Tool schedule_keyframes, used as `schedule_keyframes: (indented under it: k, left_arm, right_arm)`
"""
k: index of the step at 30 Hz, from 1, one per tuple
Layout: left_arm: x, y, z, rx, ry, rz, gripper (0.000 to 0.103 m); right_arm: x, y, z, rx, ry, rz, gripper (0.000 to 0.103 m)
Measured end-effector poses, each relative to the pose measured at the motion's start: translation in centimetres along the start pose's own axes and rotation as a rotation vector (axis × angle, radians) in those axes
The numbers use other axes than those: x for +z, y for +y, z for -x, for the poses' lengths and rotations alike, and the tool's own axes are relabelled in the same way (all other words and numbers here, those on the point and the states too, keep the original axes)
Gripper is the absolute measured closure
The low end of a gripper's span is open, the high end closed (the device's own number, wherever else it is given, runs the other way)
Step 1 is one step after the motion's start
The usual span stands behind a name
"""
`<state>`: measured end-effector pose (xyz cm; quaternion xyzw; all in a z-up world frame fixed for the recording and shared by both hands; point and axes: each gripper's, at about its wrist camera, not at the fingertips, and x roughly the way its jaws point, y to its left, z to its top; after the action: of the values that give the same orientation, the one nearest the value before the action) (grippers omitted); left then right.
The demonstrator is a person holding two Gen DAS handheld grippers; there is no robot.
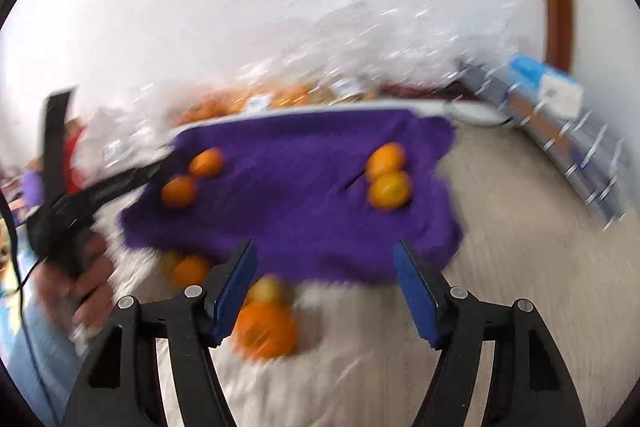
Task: Organize fruits
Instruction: 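Withdraw both tools and grasp the stemmed orange tomato with the right tool, then grasp a yellow-green fruit with the left tool while the right tool holds the tomato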
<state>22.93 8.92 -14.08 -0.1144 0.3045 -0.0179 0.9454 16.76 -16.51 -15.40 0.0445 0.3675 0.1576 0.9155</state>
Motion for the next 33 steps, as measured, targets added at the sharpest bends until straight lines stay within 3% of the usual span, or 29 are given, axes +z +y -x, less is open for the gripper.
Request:
schedule_keyframes:
  k: [2,5,9,13,19,22,26,29,33]
  left_arm:
    - [0.0,0.3,0.4,0.033,-0.017,-0.005,0.045]
    - [0.0,0.8,1.4,0.026,-0.021,0.013,0.045]
    - [-1.3,1.8,4.4,-0.016,-0.013,0.02,0.045]
    - [-2.7,3.3,7.2,-0.012,-0.035,0.02,0.043]
    - [-3.8,4.7,6.9,-0.019,-0.004,0.079,0.042]
    - [-4.2,4.1,6.8,-0.03,0.008,0.052,0.042]
    - [-4.7,2.2,7.1,-0.094,0.003,-0.031,0.042]
    - [-5.1,1.0,6.2,-0.205,0.09,-0.068,0.042]
    - [-5.9,-0.3,5.0,-0.235,0.16,-0.113,0.042]
  right_arm:
    - [-1.8,1.1,0.2,0.02,0.018,0.016,0.033]
    - [-3.5,2.5,-0.3,-0.019,0.042,0.064,0.037]
    - [-4.2,3.0,-1.0,-0.048,0.077,0.079,0.041]
    - [-4.2,3.0,-1.9,-0.037,0.099,0.075,0.045]
    - [-4.0,4.1,-3.8,-0.07,0.152,0.105,0.057]
    - [-4.0,4.4,-4.2,-0.085,0.153,0.113,0.06]
    - [-4.2,4.3,-3.5,-0.084,0.136,0.113,0.06]
    - [-4.7,3.8,-2.0,-0.086,0.092,0.113,0.06]
    - [-5.4,2.9,-0.4,-0.116,0.062,0.136,0.06]
